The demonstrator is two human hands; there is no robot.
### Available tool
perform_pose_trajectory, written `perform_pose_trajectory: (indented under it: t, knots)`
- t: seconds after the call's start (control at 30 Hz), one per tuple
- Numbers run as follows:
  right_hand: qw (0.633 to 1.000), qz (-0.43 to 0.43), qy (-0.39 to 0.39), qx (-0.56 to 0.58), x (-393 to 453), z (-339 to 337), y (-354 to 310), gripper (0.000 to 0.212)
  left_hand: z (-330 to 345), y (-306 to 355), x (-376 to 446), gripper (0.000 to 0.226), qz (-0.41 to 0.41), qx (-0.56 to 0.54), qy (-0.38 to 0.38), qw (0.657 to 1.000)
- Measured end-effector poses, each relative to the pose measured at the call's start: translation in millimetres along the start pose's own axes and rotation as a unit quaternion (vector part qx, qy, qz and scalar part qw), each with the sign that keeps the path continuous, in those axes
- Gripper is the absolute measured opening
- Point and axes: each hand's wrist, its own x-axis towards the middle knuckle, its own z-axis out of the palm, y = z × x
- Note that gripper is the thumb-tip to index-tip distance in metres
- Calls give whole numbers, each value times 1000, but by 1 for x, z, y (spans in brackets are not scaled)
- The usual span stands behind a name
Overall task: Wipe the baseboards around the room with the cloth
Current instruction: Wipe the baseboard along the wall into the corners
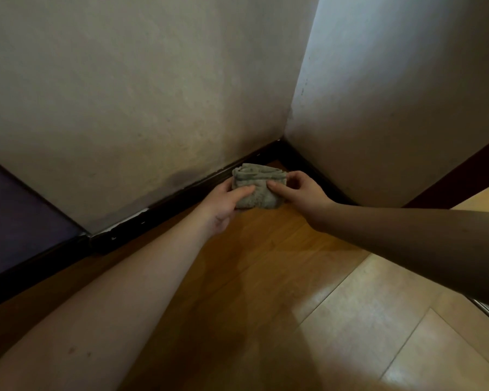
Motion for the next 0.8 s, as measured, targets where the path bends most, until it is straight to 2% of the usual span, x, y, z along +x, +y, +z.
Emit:
perform_pose_trajectory:
  t: [0.1,0.2,0.37,0.57,0.8]
  knots:
    - [988,45,-123,81,-2,-2,-5,70,-3,2,-2,25,-10,-16,7,1000]
    - [976,27,-190,100,-4,-2,-11,52,-3,2,-5,33,-13,-30,17,999]
    - [984,-4,-165,71,-7,-1,-14,36,-4,8,-4,45,-13,3,8,1000]
    - [985,-18,-160,64,-5,-6,-16,38,-11,15,-7,40,8,96,-33,995]
    - [977,7,-167,134,3,-8,-36,31,-9,15,-5,50,30,-5,-32,999]
